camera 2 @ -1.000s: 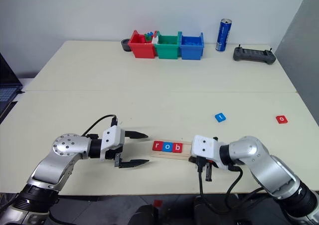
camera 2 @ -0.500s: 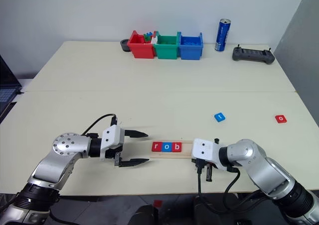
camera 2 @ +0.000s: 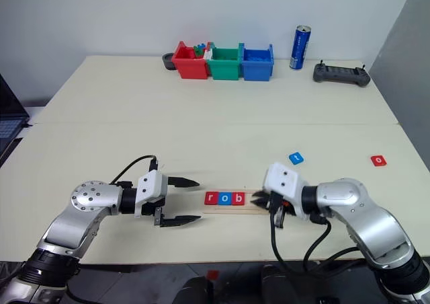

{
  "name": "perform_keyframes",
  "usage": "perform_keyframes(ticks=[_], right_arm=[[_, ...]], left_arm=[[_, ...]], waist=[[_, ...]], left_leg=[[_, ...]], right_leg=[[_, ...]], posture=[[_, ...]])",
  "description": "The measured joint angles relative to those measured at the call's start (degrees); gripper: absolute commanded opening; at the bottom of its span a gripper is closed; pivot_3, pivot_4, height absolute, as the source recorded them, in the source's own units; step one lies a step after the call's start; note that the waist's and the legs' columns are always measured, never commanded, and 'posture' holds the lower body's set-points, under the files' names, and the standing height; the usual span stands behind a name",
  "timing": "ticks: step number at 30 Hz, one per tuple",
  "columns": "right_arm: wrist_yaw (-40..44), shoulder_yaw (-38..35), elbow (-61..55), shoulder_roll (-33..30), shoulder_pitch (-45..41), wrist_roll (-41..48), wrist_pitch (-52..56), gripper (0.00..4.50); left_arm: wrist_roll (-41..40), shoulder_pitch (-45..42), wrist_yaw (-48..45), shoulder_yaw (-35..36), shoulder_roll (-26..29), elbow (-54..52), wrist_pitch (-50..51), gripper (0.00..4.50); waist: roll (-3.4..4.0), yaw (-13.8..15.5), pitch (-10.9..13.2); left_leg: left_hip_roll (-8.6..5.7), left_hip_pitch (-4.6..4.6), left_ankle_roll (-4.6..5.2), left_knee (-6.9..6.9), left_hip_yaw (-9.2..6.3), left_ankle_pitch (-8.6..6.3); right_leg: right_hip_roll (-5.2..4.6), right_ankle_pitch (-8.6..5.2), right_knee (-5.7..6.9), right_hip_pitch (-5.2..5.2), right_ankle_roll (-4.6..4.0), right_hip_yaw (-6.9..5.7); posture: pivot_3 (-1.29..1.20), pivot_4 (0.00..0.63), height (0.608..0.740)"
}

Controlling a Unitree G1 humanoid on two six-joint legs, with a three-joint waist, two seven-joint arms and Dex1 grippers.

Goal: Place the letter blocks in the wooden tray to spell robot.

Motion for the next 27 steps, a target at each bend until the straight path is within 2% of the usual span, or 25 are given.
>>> perform_keyframes(ticks=[8, 13, 17, 22, 27], right_arm=[[-11.0, -14.5, 2.5, 5.4, 7.7, 1.1, 2.1, 4.46], [-20.8, -23.2, 10.7, 8.7, 8.9, -2.1, -2.3, 4.49], [-26.2, -28.6, 20.1, 8.1, 8.0, -5.2, -7.4, 4.49], [-26.2, -28.8, 35.3, 3.7, 3.6, -7.7, -15.2, 4.49], [-24.4, -26.7, 54.9, -0.2, -6.6, -9.4, -21.6, 4.49]], left_arm=[[0.0, -0.1, -0.3, 0.0, 0.0, 0.7, -0.4, 4.5], [-0.2, -0.5, -1.2, 0.0, -0.1, 1.6, -0.5, 4.5], [-0.2, -1.1, -1.3, 0.0, -0.4, 1.6, -0.3, 4.5], [-0.4, -1.4, -1.3, 0.0, -0.7, 1.5, 0.0, 4.5], [-0.8, -1.9, -1.4, -0.1, -0.7, 0.8, 0.3, 4.5]], waist=[[0.0, 0.1, 0.0], [0.0, 0.1, 0.0], [0.0, 0.0, 0.0], [0.03, -0.3, 0.0], [0.03, -0.6, 0.0]], left_leg=[[-0.01, 0.0, 0.0, -0.01, 0.04, 0.0], [-0.02, 0.01, 0.0, 0.0, 0.07, 0.0], [-0.02, 0.02, 0.0, -0.02, 0.09, 0.0], [-0.02, 0.07, 0.01, -0.03, 0.19, 0.0], [-0.02, 0.11, 0.02, -0.03, 0.22, 0.0]], right_leg=[[-0.01, 0.01, 0.01, 0.0, -0.01, 0.04], [-0.01, 0.01, 0.02, 0.0, -0.01, 0.07], [0.0, 0.01, 0.02, 0.0, -0.01, 0.09], [0.0, 0.01, 0.04, 0.0, -0.02, 0.18], [0.01, 0.02, 0.05, 0.01, -0.03, 0.21]], posture=[[0.0, 0.15, 0.74], [0.0, 0.15, 0.74], [0.0, 0.15, 0.74], [0.0, 0.15, 0.74], [0.0, 0.15, 0.74]])
